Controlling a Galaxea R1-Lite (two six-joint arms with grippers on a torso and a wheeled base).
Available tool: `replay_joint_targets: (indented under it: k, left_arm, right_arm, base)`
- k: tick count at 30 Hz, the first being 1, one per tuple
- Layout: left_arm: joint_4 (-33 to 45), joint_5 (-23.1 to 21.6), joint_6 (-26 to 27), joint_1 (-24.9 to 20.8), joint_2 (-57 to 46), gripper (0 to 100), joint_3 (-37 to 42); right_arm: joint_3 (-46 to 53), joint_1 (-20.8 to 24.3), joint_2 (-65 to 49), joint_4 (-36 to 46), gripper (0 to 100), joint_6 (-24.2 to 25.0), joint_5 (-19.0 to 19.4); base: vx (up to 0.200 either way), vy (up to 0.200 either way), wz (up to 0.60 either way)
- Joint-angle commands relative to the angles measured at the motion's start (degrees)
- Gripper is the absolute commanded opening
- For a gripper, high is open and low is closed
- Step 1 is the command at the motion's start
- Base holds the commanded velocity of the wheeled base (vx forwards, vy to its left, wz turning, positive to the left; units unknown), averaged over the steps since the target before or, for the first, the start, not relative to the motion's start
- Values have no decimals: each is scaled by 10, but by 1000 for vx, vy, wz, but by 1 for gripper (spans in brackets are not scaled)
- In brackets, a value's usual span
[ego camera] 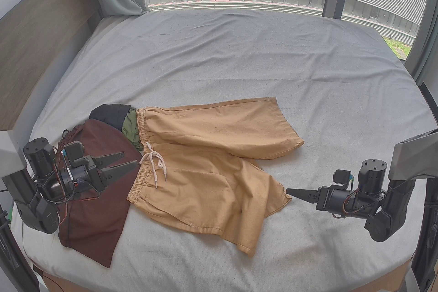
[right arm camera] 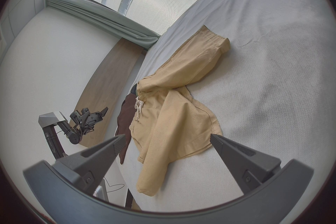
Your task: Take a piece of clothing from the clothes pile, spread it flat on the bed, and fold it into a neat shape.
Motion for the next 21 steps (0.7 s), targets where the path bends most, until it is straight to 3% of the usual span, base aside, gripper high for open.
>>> replay_joint_targets:
  k: [1, 5, 21]
  left_arm:
    - [0, 0, 1, 0, 2, 100, 1]
    - [0, 0, 1, -1, 3, 100, 4]
    - [0, 0, 1, -3, 3, 100, 4]
  right_arm:
    - [2, 1, 14, 0, 100, 1, -5]
    - [-4, 1, 39, 0, 100, -1, -26]
    - [-24, 0, 79, -1, 100, 4, -26]
  base:
    - [0, 0, 0]
    - [0, 0, 0]
    - [0, 0, 0]
